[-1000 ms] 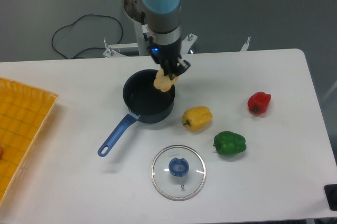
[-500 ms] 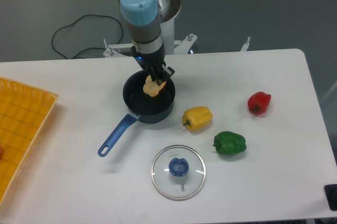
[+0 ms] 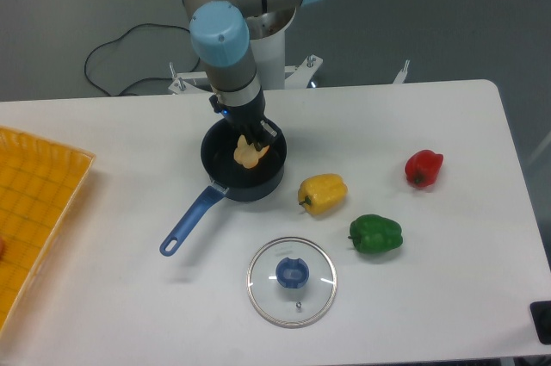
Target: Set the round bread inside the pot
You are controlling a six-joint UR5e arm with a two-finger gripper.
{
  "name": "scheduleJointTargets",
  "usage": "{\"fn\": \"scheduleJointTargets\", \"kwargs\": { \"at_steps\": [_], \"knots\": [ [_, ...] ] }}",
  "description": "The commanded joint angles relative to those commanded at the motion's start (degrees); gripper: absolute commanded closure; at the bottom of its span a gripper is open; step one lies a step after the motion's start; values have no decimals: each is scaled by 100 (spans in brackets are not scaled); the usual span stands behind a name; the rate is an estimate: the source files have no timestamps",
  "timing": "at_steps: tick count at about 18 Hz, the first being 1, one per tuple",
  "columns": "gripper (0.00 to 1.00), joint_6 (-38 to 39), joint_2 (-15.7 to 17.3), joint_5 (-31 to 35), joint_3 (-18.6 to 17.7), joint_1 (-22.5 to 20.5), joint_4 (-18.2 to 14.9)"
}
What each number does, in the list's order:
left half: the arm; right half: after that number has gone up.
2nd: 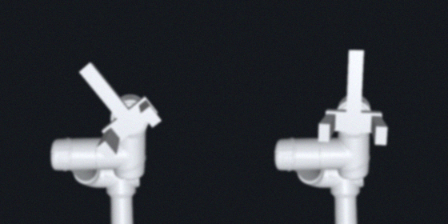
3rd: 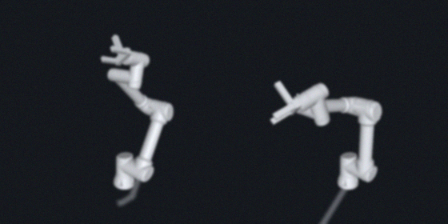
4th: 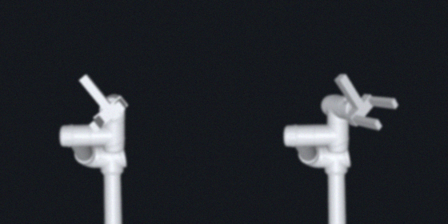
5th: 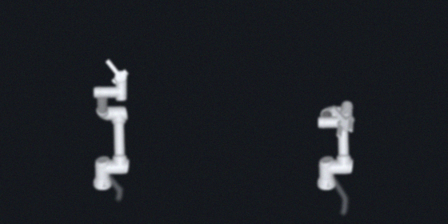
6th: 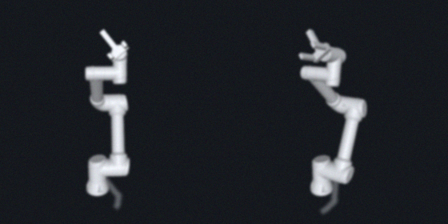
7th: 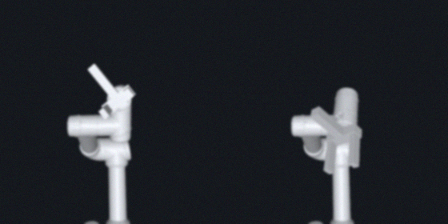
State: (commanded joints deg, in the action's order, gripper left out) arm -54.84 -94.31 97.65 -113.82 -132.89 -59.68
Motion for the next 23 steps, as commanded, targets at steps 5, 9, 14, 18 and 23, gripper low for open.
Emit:
{"fn": "scheduleJointTargets", "kwargs": {
  "at_steps": [5, 9, 14, 18, 23],
  "knots": [
    [29, -9, -79, 9, 26, 70, 26],
    [19, -17, -79, 9, 62, 88, 26],
    [0, -18, -123, -35, 307, 70, 9],
    [0, -53, -219, -53, 588, -105, -35],
    [0, -88, -483, -53, 1080, -491, -79]
  ]
}}
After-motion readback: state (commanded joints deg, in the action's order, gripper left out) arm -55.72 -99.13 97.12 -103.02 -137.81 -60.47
